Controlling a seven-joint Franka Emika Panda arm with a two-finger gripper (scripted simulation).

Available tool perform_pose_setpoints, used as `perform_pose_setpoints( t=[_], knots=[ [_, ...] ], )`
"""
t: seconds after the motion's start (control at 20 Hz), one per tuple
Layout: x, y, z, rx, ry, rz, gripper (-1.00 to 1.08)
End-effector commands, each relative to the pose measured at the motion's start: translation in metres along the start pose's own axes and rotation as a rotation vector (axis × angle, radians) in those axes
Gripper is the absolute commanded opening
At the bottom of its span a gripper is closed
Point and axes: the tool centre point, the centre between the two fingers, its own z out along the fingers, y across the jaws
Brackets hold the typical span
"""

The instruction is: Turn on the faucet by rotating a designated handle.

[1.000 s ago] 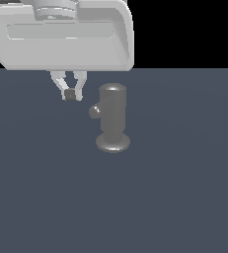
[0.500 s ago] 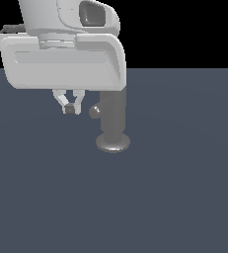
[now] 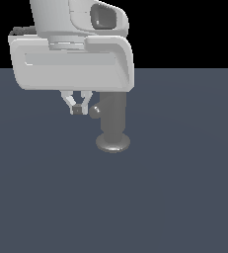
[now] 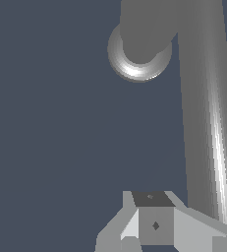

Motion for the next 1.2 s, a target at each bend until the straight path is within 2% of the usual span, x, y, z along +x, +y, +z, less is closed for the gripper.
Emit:
perform_pose_setpoints(
  t=[0.0,1.15],
  knots=[
    [0.002,0.012,0.000,0.000,0.000,0.001,-1.00],
    [0.023,0.132,0.000,0.000,0.000,0.001,-1.00]
  ],
)
